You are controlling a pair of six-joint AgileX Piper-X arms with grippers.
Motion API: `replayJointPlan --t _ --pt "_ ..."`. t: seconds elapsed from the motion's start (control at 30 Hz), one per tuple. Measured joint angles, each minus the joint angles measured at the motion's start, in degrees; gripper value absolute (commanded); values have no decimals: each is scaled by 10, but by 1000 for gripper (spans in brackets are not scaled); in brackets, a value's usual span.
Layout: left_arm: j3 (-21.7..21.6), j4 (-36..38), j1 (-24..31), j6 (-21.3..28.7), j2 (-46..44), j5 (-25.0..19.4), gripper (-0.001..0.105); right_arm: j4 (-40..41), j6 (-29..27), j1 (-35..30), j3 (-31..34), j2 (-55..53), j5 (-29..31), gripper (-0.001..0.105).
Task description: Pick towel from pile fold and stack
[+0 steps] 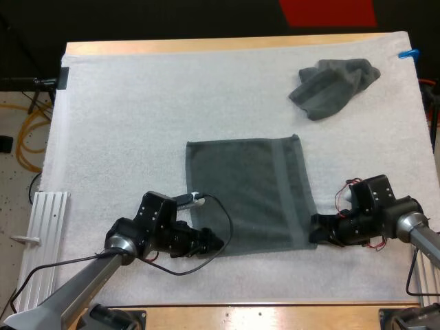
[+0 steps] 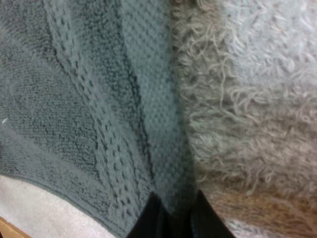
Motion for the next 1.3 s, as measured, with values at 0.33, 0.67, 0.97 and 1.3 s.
replayJointPlan --t 0.33,0.67,0.97,1.3 --pt "4 -1 -1 0 8 -5 0 4 0 0 0 -8 0 0" --pt "-18 138 -3 0 -165 3 0 119 13 0 1 -175 3 0" --pt "-18 28 88 0 -120 0 0 -69 172 1 1 -143 15 0" --pt "-30 -233 184 -91 74 132 0 -280 283 1 1 7 52 0"
